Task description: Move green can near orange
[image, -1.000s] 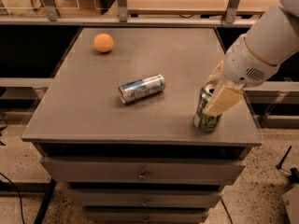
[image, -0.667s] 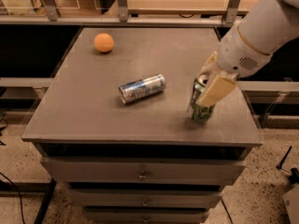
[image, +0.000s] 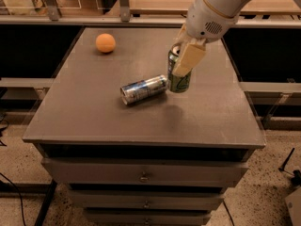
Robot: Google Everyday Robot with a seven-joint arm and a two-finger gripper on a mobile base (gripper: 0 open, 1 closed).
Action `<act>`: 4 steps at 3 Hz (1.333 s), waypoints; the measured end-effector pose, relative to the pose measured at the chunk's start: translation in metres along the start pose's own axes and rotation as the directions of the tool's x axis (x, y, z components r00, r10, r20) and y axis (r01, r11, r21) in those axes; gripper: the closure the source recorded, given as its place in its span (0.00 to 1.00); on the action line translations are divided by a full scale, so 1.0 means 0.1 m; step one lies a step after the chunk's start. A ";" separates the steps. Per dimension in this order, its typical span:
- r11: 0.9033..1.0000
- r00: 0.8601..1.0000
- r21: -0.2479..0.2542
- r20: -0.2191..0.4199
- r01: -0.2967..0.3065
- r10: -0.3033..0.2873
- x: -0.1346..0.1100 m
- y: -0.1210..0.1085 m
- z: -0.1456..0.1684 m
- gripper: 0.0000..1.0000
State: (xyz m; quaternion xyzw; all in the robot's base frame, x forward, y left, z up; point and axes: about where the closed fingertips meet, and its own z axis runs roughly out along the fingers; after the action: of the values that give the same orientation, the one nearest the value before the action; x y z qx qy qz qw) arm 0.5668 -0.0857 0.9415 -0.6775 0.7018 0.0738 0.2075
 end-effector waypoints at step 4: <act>0.984 0.985 -0.020 -0.004 0.175 -0.175 -1.28 -1.01 0.65 1.00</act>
Offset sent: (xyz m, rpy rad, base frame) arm 0.0986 0.1181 0.0277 -0.0591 -0.0714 0.2154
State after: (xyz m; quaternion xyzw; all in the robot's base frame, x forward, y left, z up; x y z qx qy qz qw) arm 0.6779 0.0500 0.9507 -0.7386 0.6395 0.0605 0.2046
